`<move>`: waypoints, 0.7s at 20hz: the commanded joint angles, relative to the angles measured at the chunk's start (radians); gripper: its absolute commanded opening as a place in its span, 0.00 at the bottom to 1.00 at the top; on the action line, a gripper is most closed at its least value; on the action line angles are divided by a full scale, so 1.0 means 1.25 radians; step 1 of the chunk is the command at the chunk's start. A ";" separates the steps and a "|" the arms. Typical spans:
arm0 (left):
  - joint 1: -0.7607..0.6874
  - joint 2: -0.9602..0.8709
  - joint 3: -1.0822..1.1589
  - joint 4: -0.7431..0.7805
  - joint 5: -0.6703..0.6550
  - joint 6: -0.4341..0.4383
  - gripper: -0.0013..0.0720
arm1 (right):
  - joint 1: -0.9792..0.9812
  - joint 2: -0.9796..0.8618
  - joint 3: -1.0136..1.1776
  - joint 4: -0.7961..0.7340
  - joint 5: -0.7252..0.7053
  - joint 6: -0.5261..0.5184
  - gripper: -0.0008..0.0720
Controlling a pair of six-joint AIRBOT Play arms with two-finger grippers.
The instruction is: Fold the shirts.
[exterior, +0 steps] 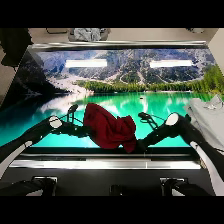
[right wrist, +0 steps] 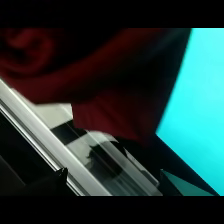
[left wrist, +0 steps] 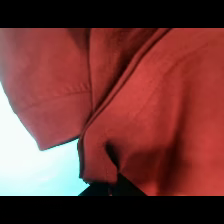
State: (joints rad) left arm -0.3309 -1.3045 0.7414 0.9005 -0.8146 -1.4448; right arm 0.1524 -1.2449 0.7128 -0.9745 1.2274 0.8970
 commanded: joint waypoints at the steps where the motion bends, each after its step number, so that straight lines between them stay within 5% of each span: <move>1: -0.001 0.020 0.000 -0.002 -0.012 0.001 0.05 | 0.065 -0.025 -0.039 0.067 -0.117 0.006 0.96; 7: -0.001 0.053 0.000 -0.003 -0.012 0.000 0.05 | 0.066 -0.039 -0.038 0.077 -0.208 0.037 0.86; 11: -0.001 0.058 0.000 -0.003 -0.011 0.000 0.05 | 0.066 -0.039 -0.039 0.084 -0.234 0.077 0.18; 12: -0.001 0.059 0.000 -0.003 -0.012 0.001 0.05 | 0.066 -0.039 -0.038 0.083 -0.238 0.084 0.07; 14: -0.001 0.068 0.002 -0.002 -0.012 0.002 0.05 | 0.065 -0.036 -0.036 0.079 -0.241 0.063 0.07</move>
State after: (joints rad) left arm -0.3313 -1.2312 0.7414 0.8967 -0.8299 -1.4445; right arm 0.2348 -1.2934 0.6647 -0.8833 0.9459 0.9798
